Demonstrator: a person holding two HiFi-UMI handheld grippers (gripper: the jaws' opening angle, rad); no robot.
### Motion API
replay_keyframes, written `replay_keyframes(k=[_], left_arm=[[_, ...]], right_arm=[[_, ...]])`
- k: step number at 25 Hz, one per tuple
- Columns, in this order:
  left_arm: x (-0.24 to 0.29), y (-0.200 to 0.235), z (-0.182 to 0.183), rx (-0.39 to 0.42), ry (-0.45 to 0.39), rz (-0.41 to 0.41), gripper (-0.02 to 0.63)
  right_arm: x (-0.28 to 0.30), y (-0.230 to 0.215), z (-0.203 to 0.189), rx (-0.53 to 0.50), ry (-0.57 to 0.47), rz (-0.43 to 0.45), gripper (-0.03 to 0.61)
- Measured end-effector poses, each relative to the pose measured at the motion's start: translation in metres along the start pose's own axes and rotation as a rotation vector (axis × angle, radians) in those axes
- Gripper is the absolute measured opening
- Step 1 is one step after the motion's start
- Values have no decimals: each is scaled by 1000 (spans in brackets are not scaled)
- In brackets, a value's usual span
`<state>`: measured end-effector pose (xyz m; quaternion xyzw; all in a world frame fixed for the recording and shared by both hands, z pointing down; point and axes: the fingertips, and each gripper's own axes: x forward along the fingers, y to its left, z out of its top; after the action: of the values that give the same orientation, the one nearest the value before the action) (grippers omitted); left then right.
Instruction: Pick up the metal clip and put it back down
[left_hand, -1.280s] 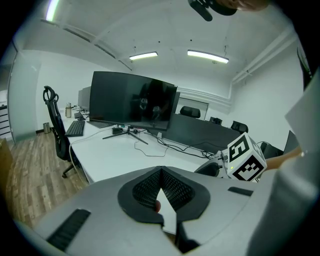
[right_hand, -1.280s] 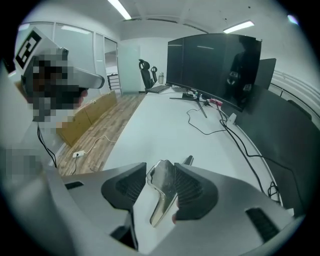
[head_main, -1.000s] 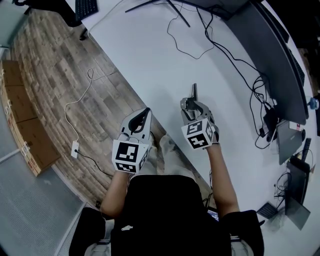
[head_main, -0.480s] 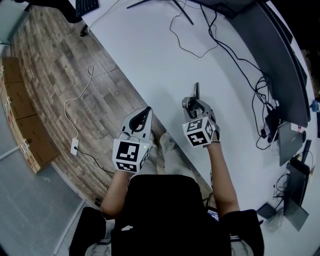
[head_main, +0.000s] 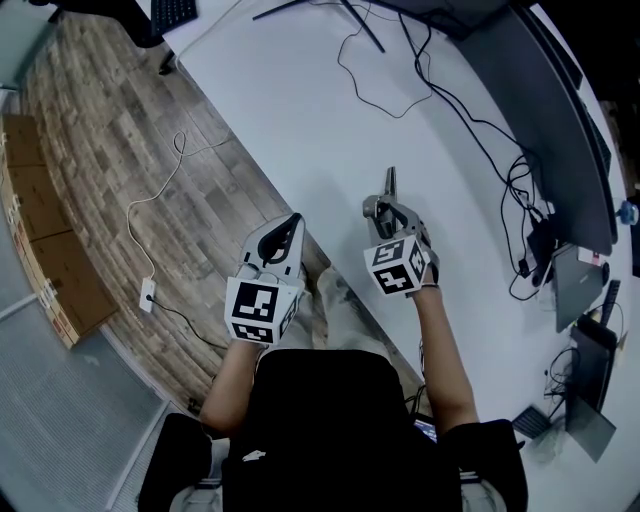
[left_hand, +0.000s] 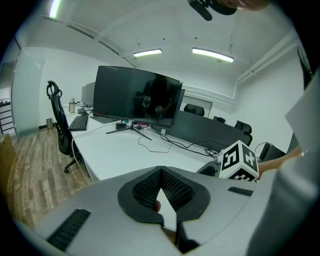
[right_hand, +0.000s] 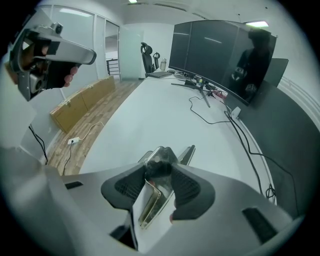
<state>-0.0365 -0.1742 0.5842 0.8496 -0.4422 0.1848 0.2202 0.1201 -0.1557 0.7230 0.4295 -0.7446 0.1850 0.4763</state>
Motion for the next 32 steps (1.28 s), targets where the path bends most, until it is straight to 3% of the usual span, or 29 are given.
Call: replay_keyframes(k=[19,22,32], left_arm=[[-4,-9,18,19,-25,-7,9],[-6,-9,20,22,-26,-7,9],[-15,-11,29,38,-42,-5,9]], right_arm=[[-19,-17,3,76,-25,-58,70],[-23,-22,5,100,-38,-74,31],[-33,-22,8,116,-40,-78,29]])
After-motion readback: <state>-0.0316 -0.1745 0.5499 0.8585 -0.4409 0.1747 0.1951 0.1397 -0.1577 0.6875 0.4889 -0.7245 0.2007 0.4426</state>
